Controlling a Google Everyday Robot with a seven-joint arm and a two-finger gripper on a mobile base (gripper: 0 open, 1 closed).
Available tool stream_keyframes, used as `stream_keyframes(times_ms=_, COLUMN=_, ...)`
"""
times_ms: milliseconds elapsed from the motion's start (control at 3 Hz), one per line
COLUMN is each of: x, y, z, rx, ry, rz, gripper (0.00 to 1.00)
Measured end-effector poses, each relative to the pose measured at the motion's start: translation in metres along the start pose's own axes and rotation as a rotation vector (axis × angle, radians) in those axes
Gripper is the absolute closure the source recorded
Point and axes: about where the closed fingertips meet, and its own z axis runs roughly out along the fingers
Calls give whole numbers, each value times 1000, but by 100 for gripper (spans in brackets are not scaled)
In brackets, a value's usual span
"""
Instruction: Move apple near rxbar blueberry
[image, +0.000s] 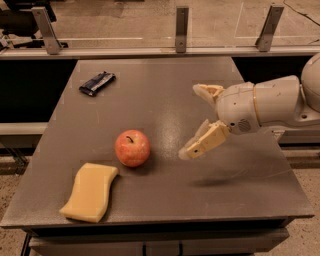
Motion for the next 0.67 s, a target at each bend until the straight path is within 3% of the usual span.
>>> stream_keyframes(times_ms=333, x=-16, y=4, z=37, rx=-77, ry=-100, rz=-31, gripper=0)
stream_keyframes(times_ms=667, x=-20, y=22, z=70, rx=-171, ry=-101, rz=-60, gripper=0)
